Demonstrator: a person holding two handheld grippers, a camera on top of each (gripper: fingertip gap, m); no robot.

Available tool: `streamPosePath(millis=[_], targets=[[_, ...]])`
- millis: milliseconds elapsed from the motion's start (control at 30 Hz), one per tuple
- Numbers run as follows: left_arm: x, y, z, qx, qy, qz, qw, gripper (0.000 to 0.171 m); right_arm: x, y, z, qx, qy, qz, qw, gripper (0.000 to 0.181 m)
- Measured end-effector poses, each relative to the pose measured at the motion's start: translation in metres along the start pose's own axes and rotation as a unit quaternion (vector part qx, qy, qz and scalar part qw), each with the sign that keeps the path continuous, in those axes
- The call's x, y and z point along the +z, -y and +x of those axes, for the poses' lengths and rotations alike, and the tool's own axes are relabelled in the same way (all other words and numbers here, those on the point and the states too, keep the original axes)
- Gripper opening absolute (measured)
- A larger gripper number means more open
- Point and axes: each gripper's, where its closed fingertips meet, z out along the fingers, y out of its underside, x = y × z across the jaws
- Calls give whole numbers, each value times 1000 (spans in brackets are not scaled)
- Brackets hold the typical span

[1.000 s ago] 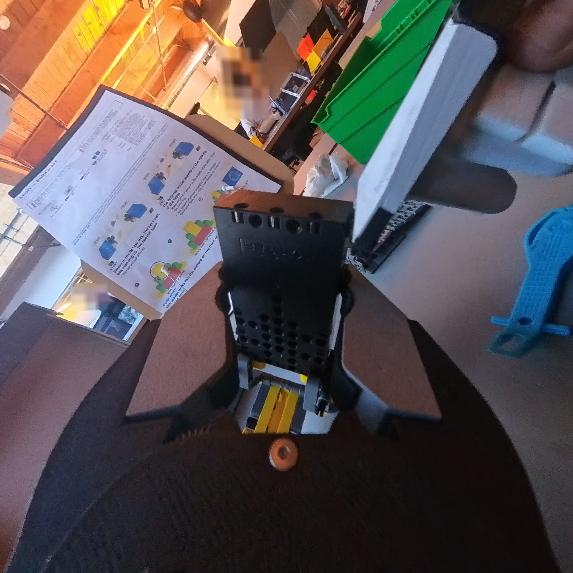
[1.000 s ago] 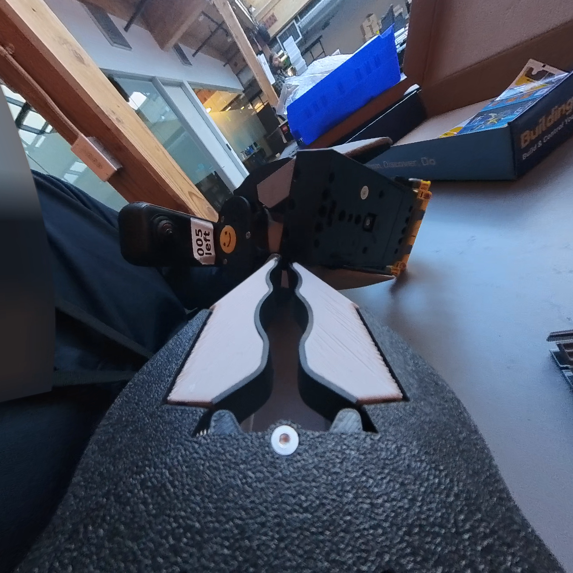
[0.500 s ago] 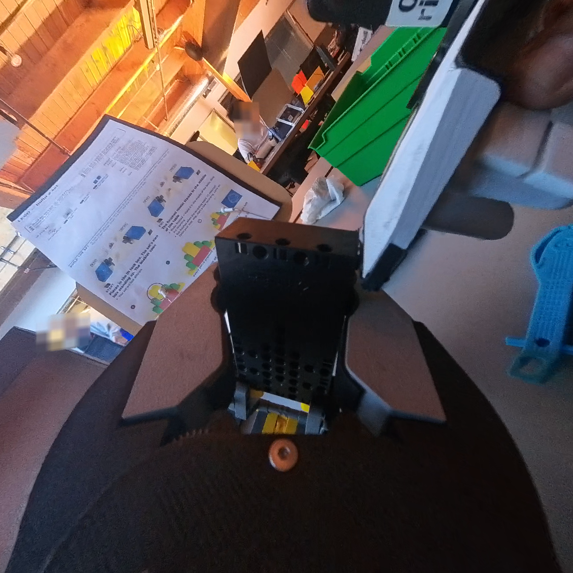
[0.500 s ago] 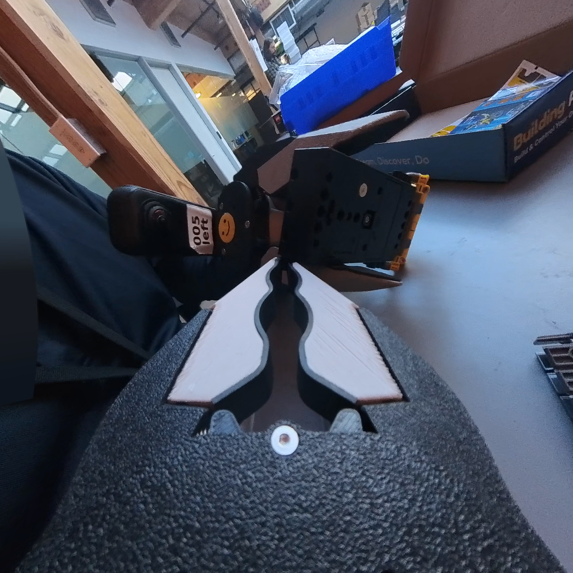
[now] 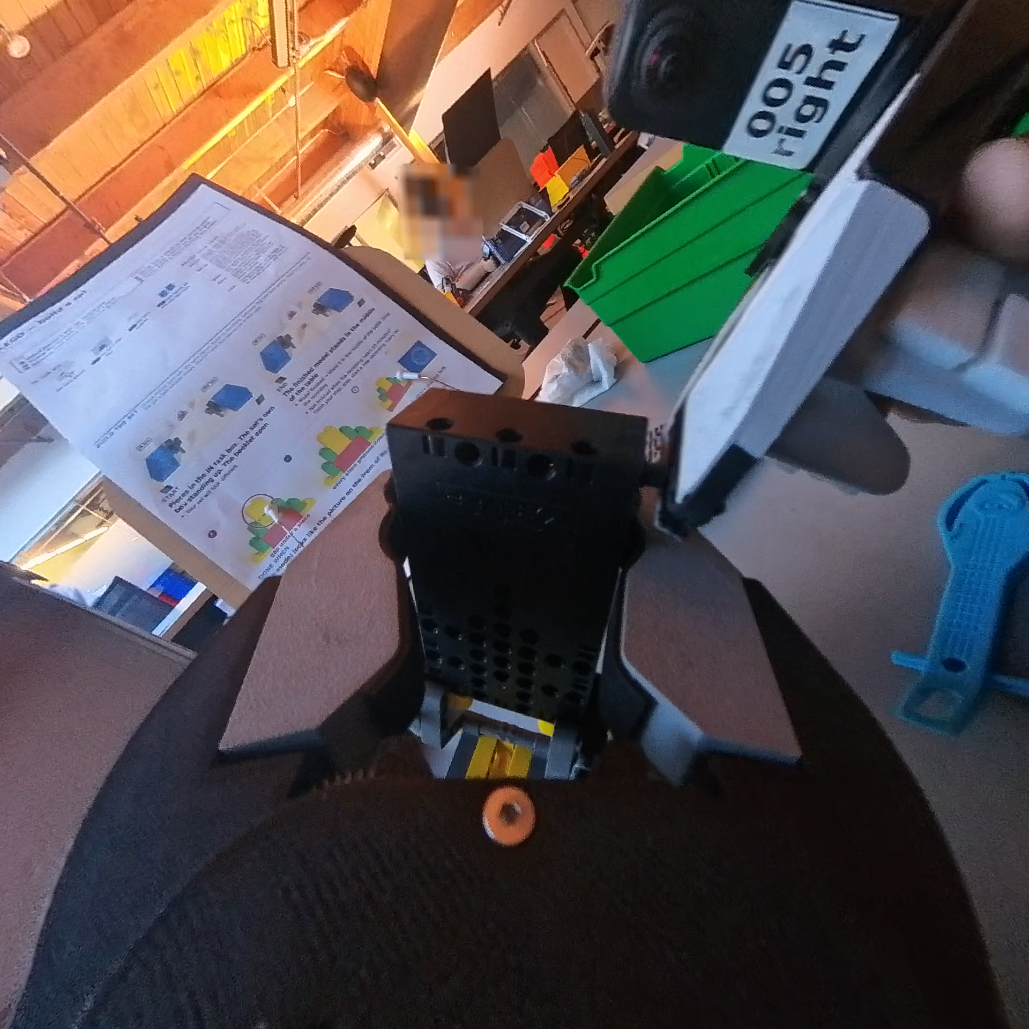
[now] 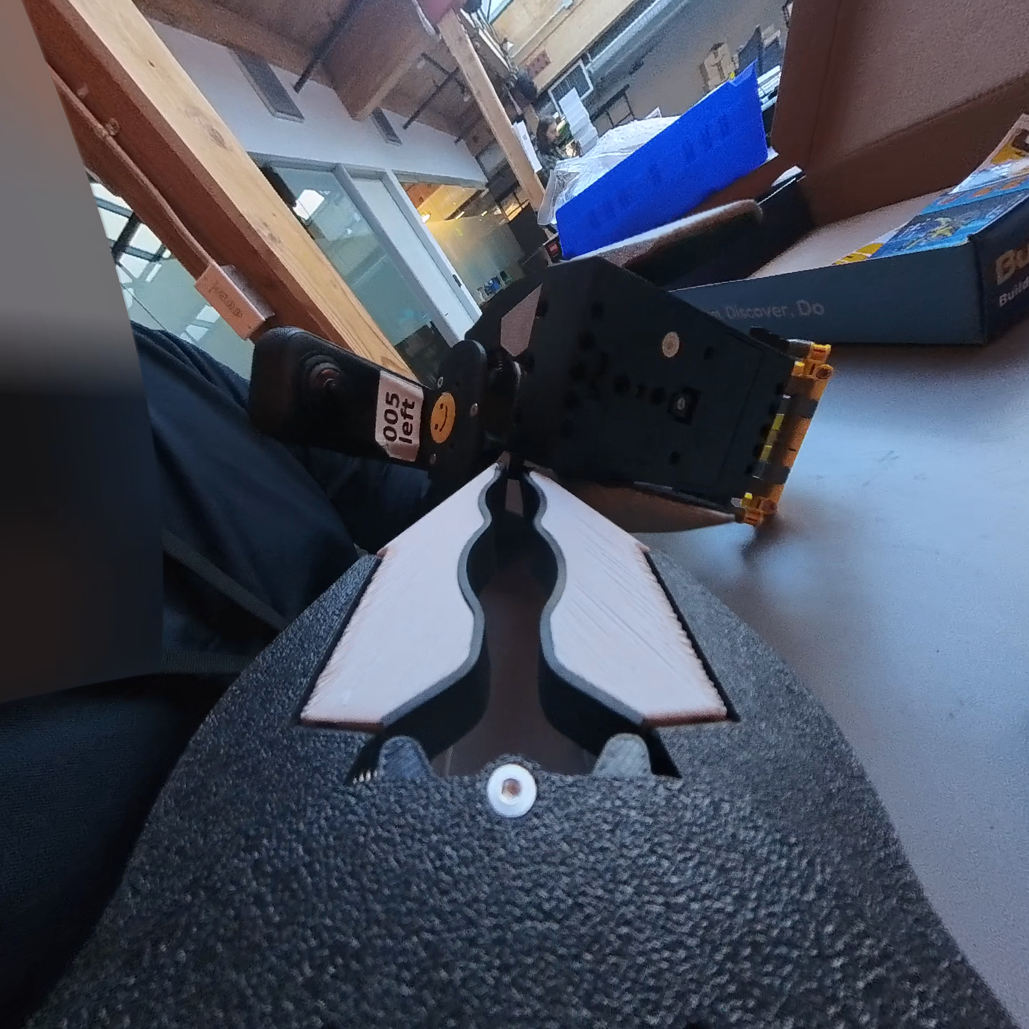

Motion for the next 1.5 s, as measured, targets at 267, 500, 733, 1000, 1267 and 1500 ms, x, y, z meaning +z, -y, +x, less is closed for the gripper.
streamPosePath(millis=[267,500,733,1000,1267,1500], targets=[[-1,0,-7,-31,10,15,999,77,-2,-1,2,-12,-10,4,1000,1],[-3,3,-13,-75,11,32,997,77,-31,35,-20,-120,-22,97,988,0],[-4,2,-16,-80,15,40,996,77,-38,45,-34,-203,-38,127,970,17],[-7,2,-17,-84,13,49,995,77,-28,41,-33,-203,-36,96,974,57],[-7,1,-19,-108,6,57,993,77,-21,38,-51,-218,14,99,971,33],[-8,2,-18,-100,8,68,993,77,-17,28,-33,-144,17,70,987,15]])
